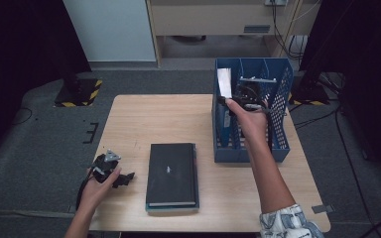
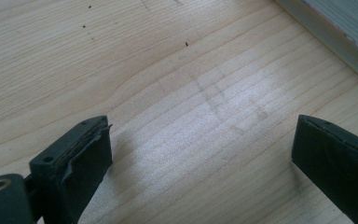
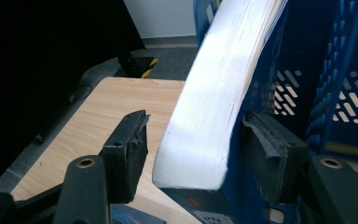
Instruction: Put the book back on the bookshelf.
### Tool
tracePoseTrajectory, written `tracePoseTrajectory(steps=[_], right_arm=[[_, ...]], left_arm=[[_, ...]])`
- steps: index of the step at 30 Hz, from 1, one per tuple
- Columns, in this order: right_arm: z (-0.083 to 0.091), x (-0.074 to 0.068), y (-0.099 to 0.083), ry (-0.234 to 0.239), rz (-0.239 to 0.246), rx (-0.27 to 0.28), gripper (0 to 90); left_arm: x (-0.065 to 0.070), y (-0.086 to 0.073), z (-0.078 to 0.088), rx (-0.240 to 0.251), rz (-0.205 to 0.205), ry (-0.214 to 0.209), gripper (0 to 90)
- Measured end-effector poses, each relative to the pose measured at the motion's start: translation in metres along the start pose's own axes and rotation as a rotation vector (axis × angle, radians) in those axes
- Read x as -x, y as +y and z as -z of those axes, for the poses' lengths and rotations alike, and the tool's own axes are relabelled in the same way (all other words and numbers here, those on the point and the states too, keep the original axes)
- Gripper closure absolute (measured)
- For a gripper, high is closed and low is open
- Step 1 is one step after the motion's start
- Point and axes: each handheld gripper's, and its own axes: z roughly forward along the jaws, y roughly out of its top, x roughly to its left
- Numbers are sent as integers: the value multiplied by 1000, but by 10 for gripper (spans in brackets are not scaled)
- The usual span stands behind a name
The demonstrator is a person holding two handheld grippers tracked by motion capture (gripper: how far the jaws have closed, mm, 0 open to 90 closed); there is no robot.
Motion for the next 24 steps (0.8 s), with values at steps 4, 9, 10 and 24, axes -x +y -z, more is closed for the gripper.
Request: tracePoseTrajectory(steps=[4, 9, 10, 24], right_arm=[[-1, -4, -1, 7, -5, 0, 397], [-2, -8, -2, 10, -6, 1, 391], [-2, -8, -2, 12, -7, 5, 391], [8, -3, -14, 53, 58, 22, 216]], left_arm=[[0, 0, 0, 1, 2, -1, 43], [0, 0, 0, 3, 0, -2, 44], [0, 0, 0, 2, 0, -2, 43], [-1, -1, -1, 0, -3, 1, 43]])
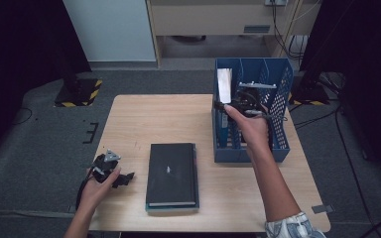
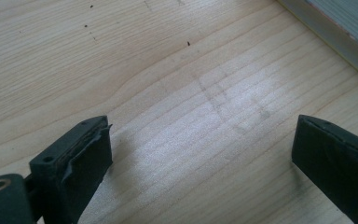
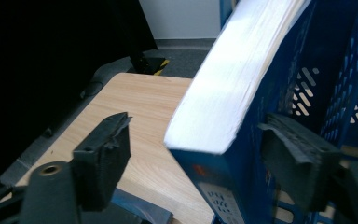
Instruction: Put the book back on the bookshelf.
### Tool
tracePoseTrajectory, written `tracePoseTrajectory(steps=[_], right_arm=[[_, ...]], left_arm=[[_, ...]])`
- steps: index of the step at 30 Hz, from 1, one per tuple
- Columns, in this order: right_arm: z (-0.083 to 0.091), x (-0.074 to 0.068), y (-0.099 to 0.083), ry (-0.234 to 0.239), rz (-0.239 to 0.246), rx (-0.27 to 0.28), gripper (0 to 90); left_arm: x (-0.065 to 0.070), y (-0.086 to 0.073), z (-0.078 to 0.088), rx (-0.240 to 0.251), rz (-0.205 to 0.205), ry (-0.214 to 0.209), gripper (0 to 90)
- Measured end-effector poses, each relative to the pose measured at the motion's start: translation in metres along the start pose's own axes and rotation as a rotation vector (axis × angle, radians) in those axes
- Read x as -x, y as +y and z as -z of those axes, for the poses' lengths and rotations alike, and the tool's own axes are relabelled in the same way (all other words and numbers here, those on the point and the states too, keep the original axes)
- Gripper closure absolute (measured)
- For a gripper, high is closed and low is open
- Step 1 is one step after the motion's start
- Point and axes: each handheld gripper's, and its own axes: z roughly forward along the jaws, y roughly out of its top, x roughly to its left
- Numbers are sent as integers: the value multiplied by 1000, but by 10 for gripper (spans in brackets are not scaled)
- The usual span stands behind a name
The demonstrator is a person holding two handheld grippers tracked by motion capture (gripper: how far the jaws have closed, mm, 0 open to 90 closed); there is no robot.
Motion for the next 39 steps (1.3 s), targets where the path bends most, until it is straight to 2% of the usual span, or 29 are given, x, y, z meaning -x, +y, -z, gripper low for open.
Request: tracePoseTrajectory(steps=[6, 9, 12, 13, 18, 23, 29, 32, 39], right_arm=[[9, -2, -14, -7, 56, 12, 113], [15, 1, -25, -3, 62, 15, 94], [22, 5, -41, -12, 106, 19, 87], [22, 5, -41, -12, 106, 19, 87], [27, 10, -65, 15, 123, -3, 103], [25, 13, -86, 28, 115, -37, 142], [20, 9, -110, 41, 122, -63, 160], [18, 7, -122, 51, 126, -83, 160], [14, -12, -140, 76, 149, -90, 178]], left_arm=[[0, -1, -1, -7, -3, 7, 43], [0, 0, -1, -2, -7, 15, 44], [0, 0, -1, 7, -8, 19, 43], [0, 0, -1, 6, -10, 21, 43], [-1, -2, -2, 19, -16, 30, 39], [0, -3, -1, 32, -31, 42, 42], [6, -3, 2, 53, -42, 40, 40], [10, -1, 4, 73, -34, 22, 40], [25, 7, 12, 122, -64, -1, 42]])
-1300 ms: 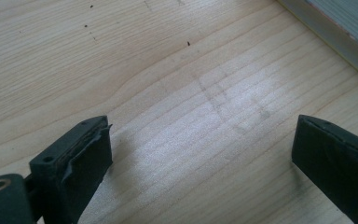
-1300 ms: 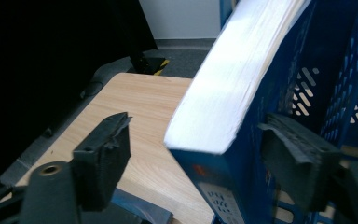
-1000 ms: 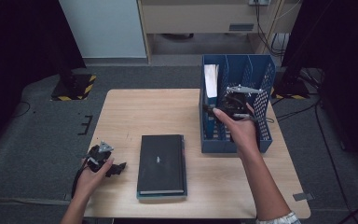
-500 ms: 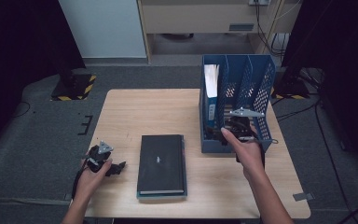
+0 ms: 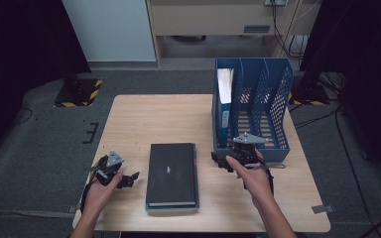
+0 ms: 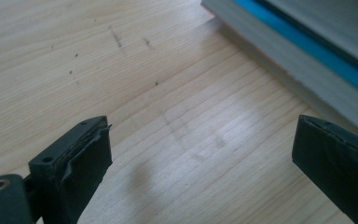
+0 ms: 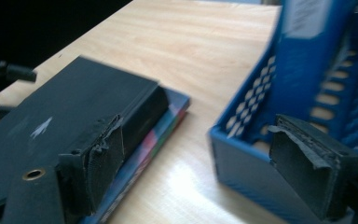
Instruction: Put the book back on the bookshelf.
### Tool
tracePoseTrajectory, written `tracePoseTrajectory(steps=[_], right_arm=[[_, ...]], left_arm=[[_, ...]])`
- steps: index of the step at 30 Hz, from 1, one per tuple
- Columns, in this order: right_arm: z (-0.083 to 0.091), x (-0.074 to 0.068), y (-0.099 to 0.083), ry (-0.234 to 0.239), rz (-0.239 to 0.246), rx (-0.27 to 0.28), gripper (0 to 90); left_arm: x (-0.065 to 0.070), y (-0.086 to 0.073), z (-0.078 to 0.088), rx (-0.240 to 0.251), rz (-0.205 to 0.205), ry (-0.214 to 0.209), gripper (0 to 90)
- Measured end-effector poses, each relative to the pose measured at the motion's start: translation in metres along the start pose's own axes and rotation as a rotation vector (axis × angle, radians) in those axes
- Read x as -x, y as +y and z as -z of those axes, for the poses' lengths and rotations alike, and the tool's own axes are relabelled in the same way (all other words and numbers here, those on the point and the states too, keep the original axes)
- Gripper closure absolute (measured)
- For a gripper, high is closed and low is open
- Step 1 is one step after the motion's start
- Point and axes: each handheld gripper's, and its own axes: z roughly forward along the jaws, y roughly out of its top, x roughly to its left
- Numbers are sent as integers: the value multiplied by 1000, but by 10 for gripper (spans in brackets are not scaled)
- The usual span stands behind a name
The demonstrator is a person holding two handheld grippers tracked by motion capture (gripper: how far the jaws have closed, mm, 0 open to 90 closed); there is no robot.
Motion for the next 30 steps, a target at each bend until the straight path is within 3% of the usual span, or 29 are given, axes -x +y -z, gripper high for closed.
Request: tracePoseTrajectory(steps=[9, 14, 21, 26, 30], right_arm=[[-20, -21, -20, 72, 25, -81, 220], [-29, -29, -25, 100, 38, -105, 225], [-35, -40, -28, 129, 58, -128, 216], [-39, -46, -28, 148, 66, -137, 183], [-42, -47, -29, 153, 66, -149, 167]], left_arm=[[11, 5, 11, 57, 8, -42, 62], [18, 11, 20, 129, 51, -90, 79], [32, 17, 27, 178, 88, -183, 102], [43, 26, 20, 149, 84, -228, 139], [44, 34, 15, 106, 72, -252, 148]])
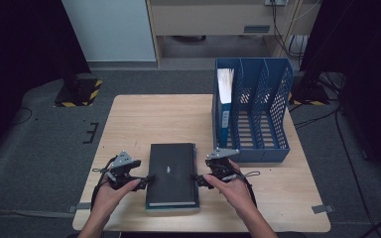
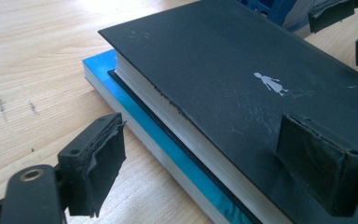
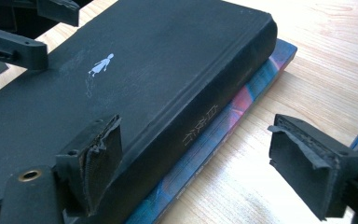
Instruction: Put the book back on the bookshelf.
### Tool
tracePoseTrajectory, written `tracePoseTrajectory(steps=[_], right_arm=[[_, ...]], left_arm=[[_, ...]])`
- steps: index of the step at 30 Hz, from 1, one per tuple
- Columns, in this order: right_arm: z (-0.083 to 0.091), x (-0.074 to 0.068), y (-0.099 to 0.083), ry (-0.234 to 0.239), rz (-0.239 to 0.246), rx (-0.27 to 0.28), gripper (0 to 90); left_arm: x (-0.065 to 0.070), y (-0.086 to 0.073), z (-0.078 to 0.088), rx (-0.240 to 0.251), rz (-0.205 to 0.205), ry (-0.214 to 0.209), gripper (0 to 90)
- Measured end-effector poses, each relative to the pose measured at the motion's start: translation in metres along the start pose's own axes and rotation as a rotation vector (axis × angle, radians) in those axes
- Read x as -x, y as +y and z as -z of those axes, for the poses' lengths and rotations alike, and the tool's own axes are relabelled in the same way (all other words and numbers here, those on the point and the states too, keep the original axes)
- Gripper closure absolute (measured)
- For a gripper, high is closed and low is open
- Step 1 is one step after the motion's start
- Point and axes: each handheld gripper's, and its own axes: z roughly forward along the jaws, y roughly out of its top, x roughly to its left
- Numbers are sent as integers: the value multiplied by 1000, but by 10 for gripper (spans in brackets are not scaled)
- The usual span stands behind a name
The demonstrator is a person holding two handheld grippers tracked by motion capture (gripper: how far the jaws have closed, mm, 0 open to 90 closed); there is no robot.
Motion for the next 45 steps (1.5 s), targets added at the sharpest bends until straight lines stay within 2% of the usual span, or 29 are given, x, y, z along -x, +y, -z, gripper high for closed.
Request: tracePoseTrajectory(steps=[5, 10, 12, 16, 18, 22, 28, 35, 39, 45], right_arm=[[-2, -1, 1, -1, 5, -1, 160], [-5, -2, 1, 6, 9, -8, 154], [-7, -3, 1, 9, 14, -10, 154], [-12, -6, 3, 23, 20, -19, 148], [-14, -6, 4, 26, 18, -20, 147], [-16, -6, 5, 39, 16, -24, 129], [-24, -5, 6, 76, -23, -31, 111], [-29, 1, 0, 107, -121, -26, 72], [-30, 4, -1, 116, -146, -29, 46], [-35, 8, -5, 150, -211, -25, 19]], left_arm=[[-3, 6, -6, -35, 11, -38, 150], [-5, 10, -11, -64, 44, -87, 152], [-6, 13, -14, -82, 40, -105, 154], [-6, 19, -20, -101, 41, -137, 219], [-7, 22, -21, -126, 44, -144, 214], [-9, 26, -24, -140, 32, -159, 218], [-12, 33, -31, -157, 10, -190, 223], [-14, 38, -36, -176, -3, -209, 225], [-15, 42, -39, -195, -10, -213, 225], [-15, 44, -40, -207, -19, -220, 224]])
